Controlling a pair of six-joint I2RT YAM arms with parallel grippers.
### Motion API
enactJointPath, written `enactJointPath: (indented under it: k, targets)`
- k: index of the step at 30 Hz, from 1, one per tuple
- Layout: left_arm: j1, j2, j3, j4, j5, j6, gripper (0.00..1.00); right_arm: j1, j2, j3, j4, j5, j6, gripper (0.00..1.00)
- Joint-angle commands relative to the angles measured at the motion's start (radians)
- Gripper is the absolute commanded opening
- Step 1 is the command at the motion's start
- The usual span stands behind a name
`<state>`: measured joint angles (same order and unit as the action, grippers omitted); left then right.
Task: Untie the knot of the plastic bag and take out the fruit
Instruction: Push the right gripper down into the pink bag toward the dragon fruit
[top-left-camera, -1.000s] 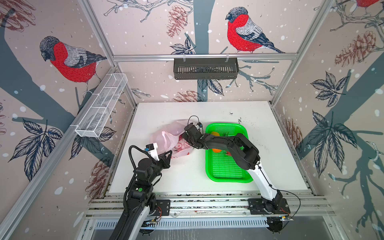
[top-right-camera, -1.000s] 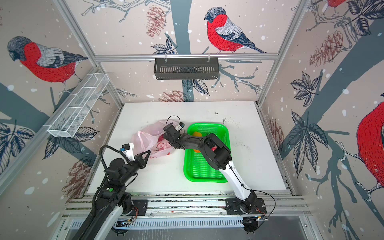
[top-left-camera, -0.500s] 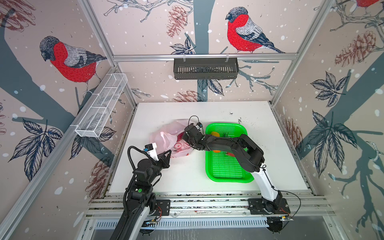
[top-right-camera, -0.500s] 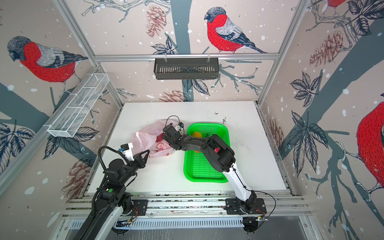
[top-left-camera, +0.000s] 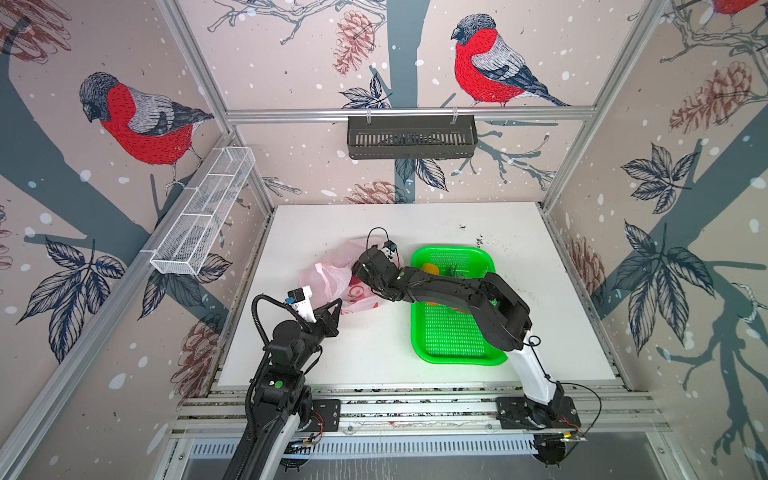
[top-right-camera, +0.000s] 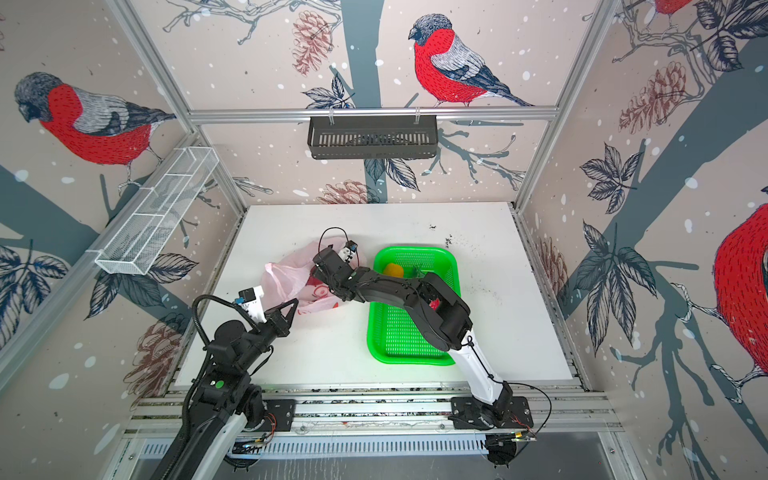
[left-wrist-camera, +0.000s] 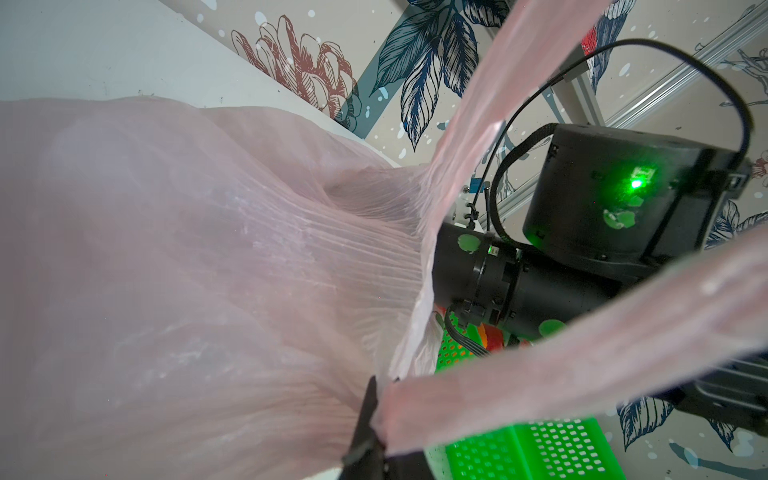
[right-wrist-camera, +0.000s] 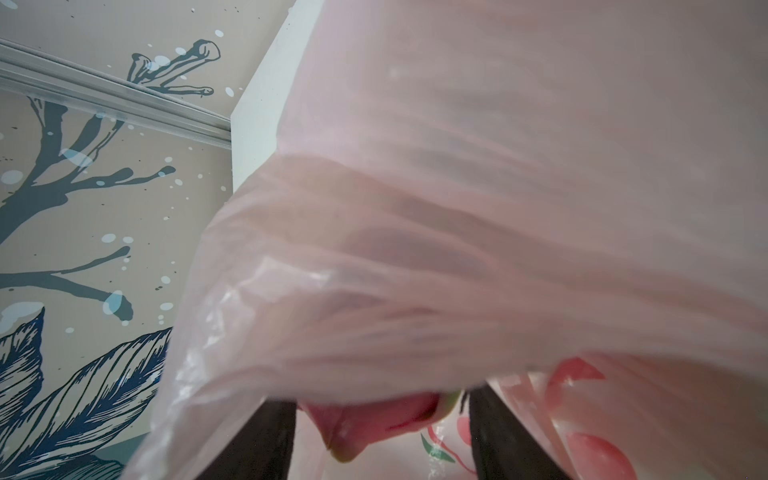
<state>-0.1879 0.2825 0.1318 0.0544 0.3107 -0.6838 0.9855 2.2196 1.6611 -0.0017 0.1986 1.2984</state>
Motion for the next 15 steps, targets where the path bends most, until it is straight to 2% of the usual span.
enactJointPath:
  k: [1,6,15]
  targets:
    - [-0.001,-0.01,-0.005,0.017,0.012,-0.016,0.0,0.006,0.017,0.032,-0.038,0.007,-0.029,0.79]
    - [-0.002,-0.019,-0.013,0.025,0.028,-0.027,0.0,0.007,0.057,0.097,-0.082,0.0,-0.039,0.94]
    - [-0.002,-0.031,-0.02,0.032,0.038,-0.034,0.0,0.007,0.118,0.175,-0.125,-0.009,-0.049,0.99]
